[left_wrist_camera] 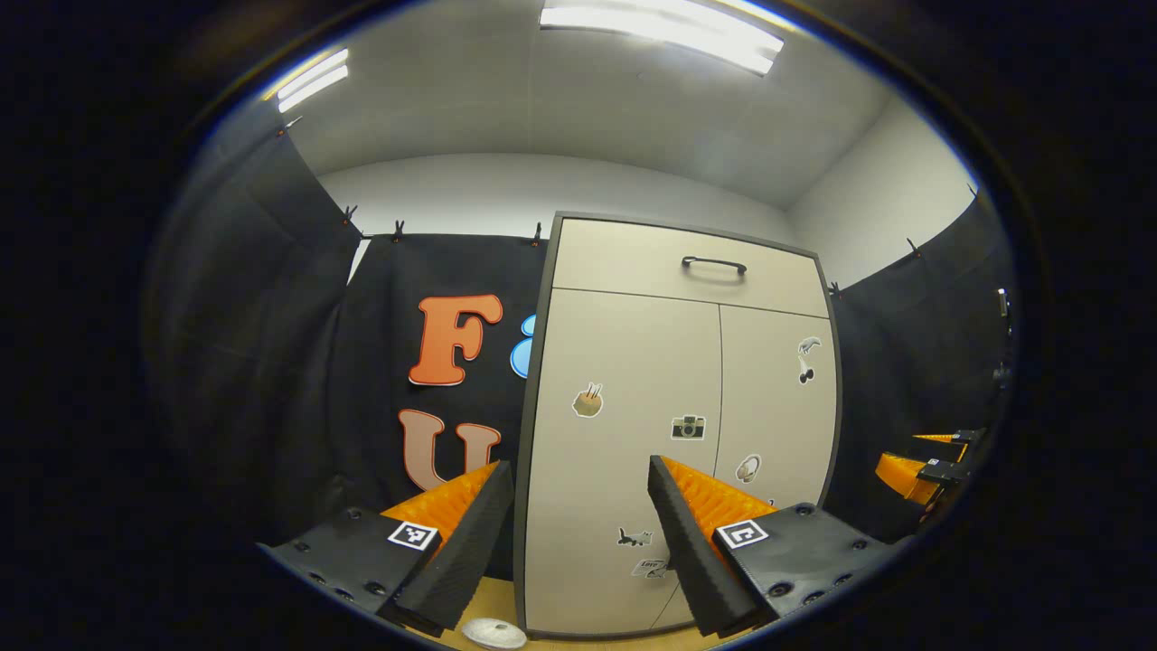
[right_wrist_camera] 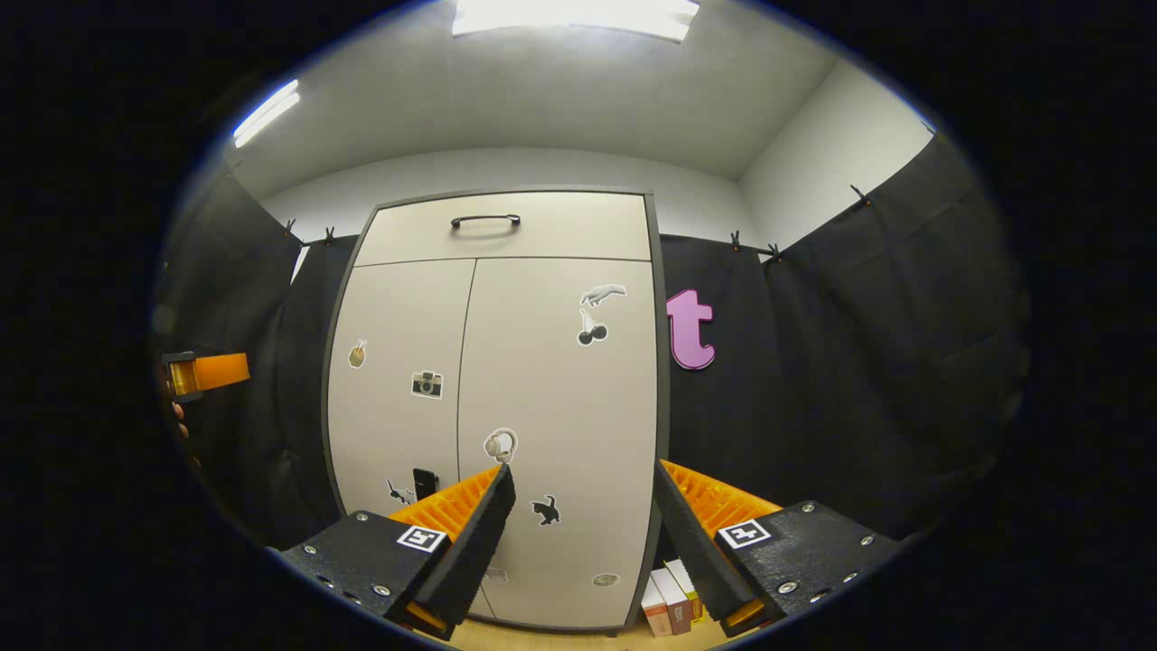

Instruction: Open the right door of the double-door shoe cabinet with the right hand, and open the left door with the left hand.

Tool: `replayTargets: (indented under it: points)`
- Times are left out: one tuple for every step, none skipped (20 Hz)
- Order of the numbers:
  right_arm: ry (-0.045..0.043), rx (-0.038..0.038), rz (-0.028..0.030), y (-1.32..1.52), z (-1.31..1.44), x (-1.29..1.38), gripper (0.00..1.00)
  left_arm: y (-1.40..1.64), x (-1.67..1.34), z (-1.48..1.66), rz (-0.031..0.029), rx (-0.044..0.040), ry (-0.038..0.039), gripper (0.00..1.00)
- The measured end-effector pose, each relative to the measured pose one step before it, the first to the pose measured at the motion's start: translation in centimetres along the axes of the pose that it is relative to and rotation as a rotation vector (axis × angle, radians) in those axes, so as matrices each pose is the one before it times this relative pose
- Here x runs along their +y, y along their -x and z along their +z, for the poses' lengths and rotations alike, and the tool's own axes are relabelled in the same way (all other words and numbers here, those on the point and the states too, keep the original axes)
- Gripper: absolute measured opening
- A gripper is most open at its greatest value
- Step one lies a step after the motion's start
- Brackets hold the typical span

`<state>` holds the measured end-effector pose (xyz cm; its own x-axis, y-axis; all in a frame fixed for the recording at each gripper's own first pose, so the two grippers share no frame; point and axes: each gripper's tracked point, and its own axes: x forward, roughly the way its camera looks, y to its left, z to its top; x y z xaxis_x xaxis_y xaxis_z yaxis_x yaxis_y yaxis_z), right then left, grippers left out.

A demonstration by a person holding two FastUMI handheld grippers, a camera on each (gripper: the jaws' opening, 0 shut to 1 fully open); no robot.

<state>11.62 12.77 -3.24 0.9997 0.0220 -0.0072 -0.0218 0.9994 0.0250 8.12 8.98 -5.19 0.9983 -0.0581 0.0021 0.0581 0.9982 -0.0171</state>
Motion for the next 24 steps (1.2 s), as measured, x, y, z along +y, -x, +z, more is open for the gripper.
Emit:
replayTargets:
  points:
    - [-0.00397, 0.01597, 0.01235, -0.872, -0.678, 0.734, 0.94, -0.451, 0.189, -0.431, -0.00157, 0.00546, -0.00026, 0.97]
    - [-0.00264, 0.01637, 0.01204, -0.872, -0.754, 0.716, 0.94, -0.197, 0.267, -0.510, 0.00140, 0.00526, -0.00118, 0.96]
    - [-0.00217, 0.01926, 0.01608, -0.818, -0.815, 0.872, 0.94, -0.319, 0.383, -0.510, 0.00337, 0.00774, -0.00185, 0.96]
    - [-0.00053, 0.02147, 0.01901, -0.917, -0.910, 0.982, 0.94, -0.278, 0.504, -0.640, 0.00539, 0.01025, -0.00049, 0.96]
    - [0.00230, 0.02031, 0.01898, -0.821, -0.889, 1.036, 0.92, -0.276, 0.358, -0.528, 0.00408, 0.00791, 0.00184, 0.96]
    - [0.00338, 0.02060, 0.01310, -0.865, -0.875, 0.879, 0.91, -0.152, 0.425, -0.551, 0.00253, 0.00840, 0.00241, 0.96]
    - [0.00463, 0.01347, 0.00517, -0.966, -0.743, 0.702, 0.89, -0.194, 0.192, -0.296, -0.00019, 0.00227, 0.00319, 0.96]
    - [0.00750, 0.01374, -0.00163, -0.921, -0.710, 0.547, 0.88, -0.190, 0.598, -0.372, 0.00397, 0.00282, 0.00267, 0.96]
    - [0.00886, 0.01244, 0.00782, -0.849, -0.699, 0.741, 0.86, 0.099, 0.969, -0.670, 0.01263, 0.00980, -0.00132, 0.96]
    - [0.00424, 0.01693, 0.00552, -0.852, -0.746, 0.610, 0.84, 0.155, 0.905, -0.470, 0.01491, 0.00862, -0.00403, 0.96]
    - [0.00002, 0.02004, 0.01224, -0.931, -0.784, 0.694, 0.82, 0.093, 0.890, -0.286, 0.01376, 0.00687, -0.00372, 0.96]
    - [-0.00498, 0.01934, 0.01031, -0.957, -0.674, 0.581, 0.81, 0.080, 0.707, -0.060, 0.00904, 0.00202, -0.00098, 0.96]
    - [-0.00482, 0.01545, 0.01041, -0.741, -0.569, 0.477, 0.79, -0.014, 0.630, -0.223, 0.00807, 0.00040, -0.00048, 0.96]
    - [-0.00819, 0.01559, 0.00346, -0.797, -0.566, 0.301, 0.78, 0.070, 0.633, -0.094, 0.00824, 0.00017, -0.00034, 0.96]
    - [-0.00859, 0.01714, 0.00231, -0.854, -0.630, 0.274, 0.75, 0.030, 0.522, -0.129, 0.00661, 0.00062, -0.00093, 0.96]
    - [-0.00662, 0.01067, -0.00144, -0.746, -0.398, 0.122, 0.74, 0.027, 0.489, -0.097, 0.00492, 0.00181, -0.00269, 0.95]
    - [-0.00011, 0.00908, -0.00374, -0.687, -0.265, 0.041, 0.70, -0.017, 0.415, -0.224, 0.00237, 0.00317, -0.00561, 0.96]
    - [0.00321, 0.00644, -0.00623, -0.764, -0.334, 0.082, 0.69, 0.006, 0.381, -0.275, 0.00619, 0.00473, -0.00926, 0.96]
    - [0.00165, 0.00840, -0.01204, -0.623, -0.300, -0.070, 0.66, -0.179, 0.408, -0.235, 0.00570, 0.00552, -0.01070, 0.96]
    - [-0.00304, 0.00851, -0.01510, -0.578, -0.306, -0.092, 0.64, -0.003, 0.315, -0.369, 0.00317, 0.00511, -0.00882, 0.96]
    - [-0.00406, 0.01164, -0.01159, -0.519, -0.369, -0.063, 0.61, -0.024, 0.288, -0.260, -0.00186, 0.00440, -0.00640, 0.96]
    - [-0.00615, 0.00959, -0.00485, -0.401, -0.296, 0.044, 0.59, -0.279, 0.067, -0.302, -0.00435, 0.00340, -0.00467, 0.96]
    - [-0.00830, 0.00916, -0.00027, -0.355, -0.220, 0.100, 0.55, -0.254, 0.103, -0.206, -0.00550, 0.00321, -0.00369, 0.95]
    - [-0.00916, 0.00658, -0.00589, -0.369, -0.145, 0.079, 0.52, -0.041, 0.062, -0.067, -0.00464, 0.00119, -0.00303, 0.96]
